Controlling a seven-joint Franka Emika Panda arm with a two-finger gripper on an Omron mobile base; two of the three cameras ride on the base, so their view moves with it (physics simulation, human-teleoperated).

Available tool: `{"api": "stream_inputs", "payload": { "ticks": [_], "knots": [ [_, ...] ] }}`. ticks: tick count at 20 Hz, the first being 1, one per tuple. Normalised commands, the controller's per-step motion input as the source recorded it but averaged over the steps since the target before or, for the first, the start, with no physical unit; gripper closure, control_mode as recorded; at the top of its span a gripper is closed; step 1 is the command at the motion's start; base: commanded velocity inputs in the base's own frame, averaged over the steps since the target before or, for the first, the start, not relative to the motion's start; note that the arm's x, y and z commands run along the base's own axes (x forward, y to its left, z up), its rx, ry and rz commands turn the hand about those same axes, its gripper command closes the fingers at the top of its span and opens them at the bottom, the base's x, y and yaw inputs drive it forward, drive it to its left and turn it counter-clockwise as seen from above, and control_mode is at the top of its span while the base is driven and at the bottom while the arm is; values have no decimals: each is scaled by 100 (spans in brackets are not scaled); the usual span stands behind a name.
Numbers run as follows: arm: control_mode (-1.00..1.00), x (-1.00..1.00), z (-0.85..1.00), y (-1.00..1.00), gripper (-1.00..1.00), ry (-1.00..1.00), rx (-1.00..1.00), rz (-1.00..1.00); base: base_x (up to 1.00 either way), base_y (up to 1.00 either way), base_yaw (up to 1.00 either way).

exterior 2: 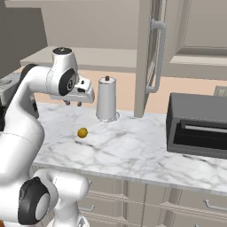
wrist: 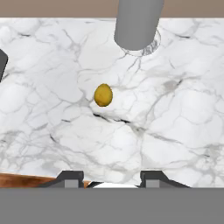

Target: Pick the lemon from the counter and place it in the cabinet. Then close the cabinet.

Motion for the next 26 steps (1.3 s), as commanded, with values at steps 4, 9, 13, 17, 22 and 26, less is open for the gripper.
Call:
{"api": "stream_inputs", "payload": {
  "ticks": [4, 9, 13, 17, 22, 26],
  "knots": [
    [-100, 5, -28, 15, -100, 1, 0, 0, 0, 0, 0],
    [-100, 26, -52, 30, -100, 7, -1, 0, 0, 0, 0],
    [-100, 36, -40, 29, -100, 6, 0, 0, 0, 0, 0],
    [-100, 41, -34, 26, -100, 9, 0, 0, 0, 0, 0],
    [-100, 39, -37, 15, -100, 7, -1, 0, 0, 0, 0],
    [-100, 35, -51, 3, -100, 4, -2, 0, 0, 0, 0]
  ]
}}
